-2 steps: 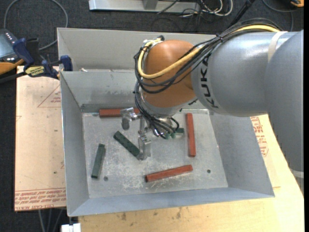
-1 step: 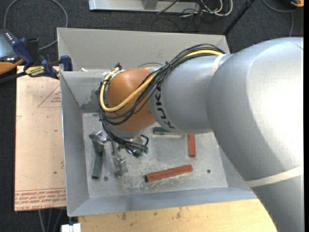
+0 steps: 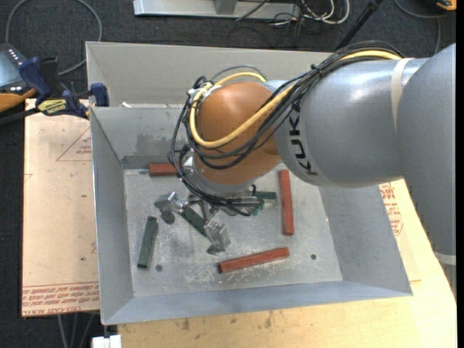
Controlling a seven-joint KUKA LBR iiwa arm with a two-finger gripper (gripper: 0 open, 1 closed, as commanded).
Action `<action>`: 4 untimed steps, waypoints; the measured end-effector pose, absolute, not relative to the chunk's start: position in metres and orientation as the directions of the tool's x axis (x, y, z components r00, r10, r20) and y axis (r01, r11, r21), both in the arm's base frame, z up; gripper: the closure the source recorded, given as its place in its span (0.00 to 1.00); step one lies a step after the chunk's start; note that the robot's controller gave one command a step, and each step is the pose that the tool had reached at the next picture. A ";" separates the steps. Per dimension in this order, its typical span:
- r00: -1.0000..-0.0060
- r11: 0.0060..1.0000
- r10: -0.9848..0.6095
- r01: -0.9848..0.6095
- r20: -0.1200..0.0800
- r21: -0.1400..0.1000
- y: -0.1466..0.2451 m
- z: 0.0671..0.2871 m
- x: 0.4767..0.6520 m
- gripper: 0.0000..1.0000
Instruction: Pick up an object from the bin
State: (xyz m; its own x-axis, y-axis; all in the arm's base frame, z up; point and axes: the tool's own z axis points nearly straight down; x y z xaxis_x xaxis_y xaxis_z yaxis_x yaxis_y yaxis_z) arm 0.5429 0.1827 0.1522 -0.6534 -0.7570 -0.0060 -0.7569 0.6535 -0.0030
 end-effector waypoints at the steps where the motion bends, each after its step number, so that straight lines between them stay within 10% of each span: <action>1: -0.459 0.459 -0.889 -0.889 0.001 0.003 0.183 0.102 0.537 0.00; 2: -0.289 0.289 -0.957 -0.957 -0.002 -0.007 0.094 0.146 0.586 0.00; 3: -0.284 0.284 -0.959 -0.959 -0.004 0.000 0.099 0.145 0.584 1.00; 4: -0.284 0.284 -0.959 -0.959 -0.004 0.000 0.099 0.145 0.584 0.00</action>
Offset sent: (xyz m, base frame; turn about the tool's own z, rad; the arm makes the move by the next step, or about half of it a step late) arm -0.0051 -0.0002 -0.0479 -0.2383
